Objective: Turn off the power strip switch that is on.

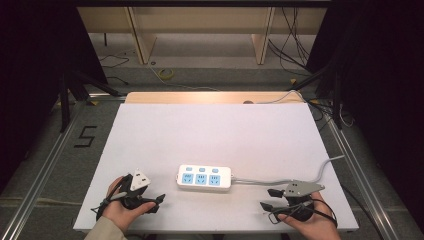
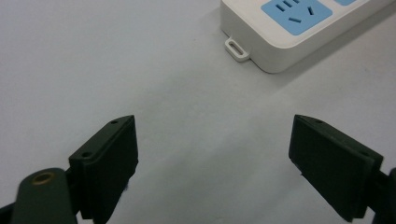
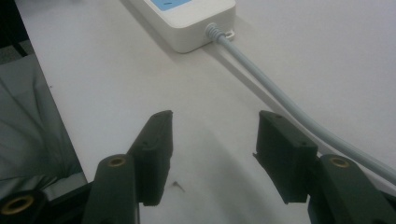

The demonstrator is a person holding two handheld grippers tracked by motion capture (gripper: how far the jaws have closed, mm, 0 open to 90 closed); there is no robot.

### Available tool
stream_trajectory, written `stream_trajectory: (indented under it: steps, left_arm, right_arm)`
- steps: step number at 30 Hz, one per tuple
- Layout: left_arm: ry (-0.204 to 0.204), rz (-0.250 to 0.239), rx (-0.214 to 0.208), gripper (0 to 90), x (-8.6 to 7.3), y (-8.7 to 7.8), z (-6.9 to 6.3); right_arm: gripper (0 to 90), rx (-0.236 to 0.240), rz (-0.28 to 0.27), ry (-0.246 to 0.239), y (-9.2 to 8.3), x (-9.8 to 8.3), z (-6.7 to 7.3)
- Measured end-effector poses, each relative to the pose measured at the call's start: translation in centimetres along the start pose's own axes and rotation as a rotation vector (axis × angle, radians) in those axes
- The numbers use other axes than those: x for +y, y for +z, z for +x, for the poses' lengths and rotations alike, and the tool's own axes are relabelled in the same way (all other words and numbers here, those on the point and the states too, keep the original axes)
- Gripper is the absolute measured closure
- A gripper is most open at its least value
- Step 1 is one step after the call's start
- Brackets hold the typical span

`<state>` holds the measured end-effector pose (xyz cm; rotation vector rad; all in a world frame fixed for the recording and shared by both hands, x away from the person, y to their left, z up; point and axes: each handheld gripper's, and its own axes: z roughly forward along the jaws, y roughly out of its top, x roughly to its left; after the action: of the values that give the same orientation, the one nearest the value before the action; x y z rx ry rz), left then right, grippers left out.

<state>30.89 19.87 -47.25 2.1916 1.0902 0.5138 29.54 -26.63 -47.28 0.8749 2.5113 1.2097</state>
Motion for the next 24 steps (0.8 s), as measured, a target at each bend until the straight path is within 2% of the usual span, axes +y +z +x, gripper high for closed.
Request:
stream_trajectory:
  steps: [7, 8, 9, 11, 12, 14, 17, 18, 19, 21, 24]
  left_arm:
    - [0.000, 0.009, 0.023, 18.6, -0.05, -0.16, 0.20]
    - [0.003, 0.013, 0.035, 24.6, -0.06, -0.19, 0.25]
    - [0.006, 0.019, 0.046, 24.6, -0.07, -0.22, 0.32]
    - [-0.005, 0.022, 0.070, 33.6, -0.03, -0.27, 0.40]
    - [-0.014, 0.021, 0.081, 44.1, 0.04, -0.29, 0.45]
    - [-0.020, 0.020, 0.101, 54.8, 0.19, -0.44, 0.66]
    - [-0.023, 0.014, 0.099, 71.4, 0.27, -0.60, 0.79]
    - [-0.021, 0.014, 0.100, 71.4, 0.31, -0.66, 0.81]
    - [-0.005, 0.020, 0.105, 78.3, 0.36, -0.72, 0.87]
    - [0.003, 0.028, 0.112, 84.8, 0.45, -0.79, 0.84]
    - [0.006, 0.043, 0.112, 89.4, 0.68, -0.97, 0.86]
  right_arm:
    - [46.8, -0.002, -0.003, -0.003, 0.02, 0.05, 0.10]
    - [46.8, -0.003, -0.003, -0.003, 0.02, 0.07, 0.09]
    - [46.8, -0.003, -0.003, -0.003, 0.02, 0.07, 0.09]
    - [46.8, -0.003, -0.003, -0.003, 0.01, 0.07, 0.06]
    - [46.8, -0.002, 0.000, -0.005, 0.01, 0.05, 0.01]
    - [46.8, -0.002, -0.001, -0.005, 0.03, 0.04, -0.03]
    - [46.8, -0.002, -0.002, -0.002, -0.01, 0.06, 0.01]
    - [46.8, -0.002, -0.002, -0.002, -0.01, 0.06, 0.01]
    - [46.8, -0.002, 0.000, -0.005, 0.00, 0.06, 0.02]
    - [46.8, -0.002, 0.000, -0.006, 0.01, 0.07, 0.03]
    - [46.8, -0.003, -0.001, -0.007, 0.01, 0.09, 0.03]
